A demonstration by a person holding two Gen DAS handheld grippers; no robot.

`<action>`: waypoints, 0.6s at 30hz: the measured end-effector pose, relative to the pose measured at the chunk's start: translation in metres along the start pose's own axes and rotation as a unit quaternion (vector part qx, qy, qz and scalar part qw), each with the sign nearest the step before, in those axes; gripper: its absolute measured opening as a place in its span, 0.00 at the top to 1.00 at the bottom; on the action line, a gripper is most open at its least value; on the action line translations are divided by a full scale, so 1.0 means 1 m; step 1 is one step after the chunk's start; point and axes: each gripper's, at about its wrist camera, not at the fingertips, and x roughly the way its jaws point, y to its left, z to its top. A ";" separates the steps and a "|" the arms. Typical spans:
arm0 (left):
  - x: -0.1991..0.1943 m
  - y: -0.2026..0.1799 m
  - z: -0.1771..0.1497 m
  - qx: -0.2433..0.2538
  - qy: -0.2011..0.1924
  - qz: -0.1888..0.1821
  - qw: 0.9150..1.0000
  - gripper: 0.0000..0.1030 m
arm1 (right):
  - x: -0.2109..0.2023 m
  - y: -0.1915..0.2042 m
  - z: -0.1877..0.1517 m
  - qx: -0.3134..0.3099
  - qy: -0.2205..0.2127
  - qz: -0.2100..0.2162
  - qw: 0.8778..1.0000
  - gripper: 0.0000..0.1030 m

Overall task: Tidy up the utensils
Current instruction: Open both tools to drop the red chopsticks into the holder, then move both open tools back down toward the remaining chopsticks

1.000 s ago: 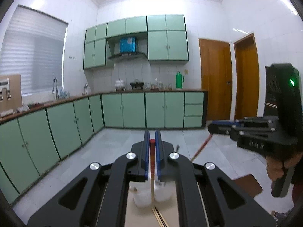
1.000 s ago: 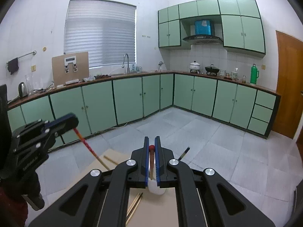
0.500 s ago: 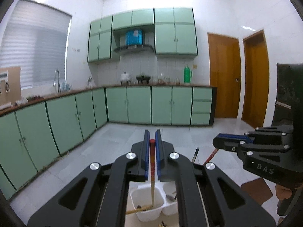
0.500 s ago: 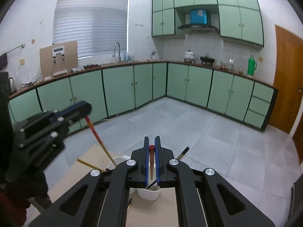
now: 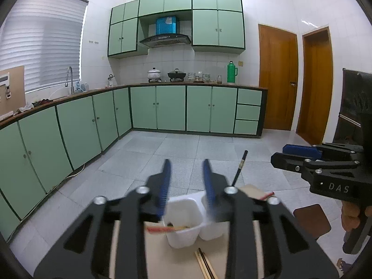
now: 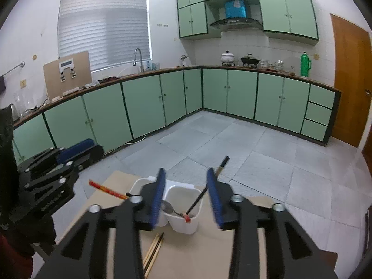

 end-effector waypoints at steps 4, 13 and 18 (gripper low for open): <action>-0.025 -0.003 -0.017 0.006 -0.001 -0.003 1.000 0.63 | -0.018 -0.002 -0.017 0.012 -0.010 -0.008 1.000 0.39; -0.060 0.001 -0.097 -0.021 0.073 -0.013 0.997 0.52 | -0.045 0.016 -0.105 0.025 0.015 -0.021 0.999 0.14; -0.064 0.005 -0.147 -0.014 0.125 0.011 0.992 0.51 | -0.042 0.033 -0.152 0.019 0.046 -0.027 0.998 0.14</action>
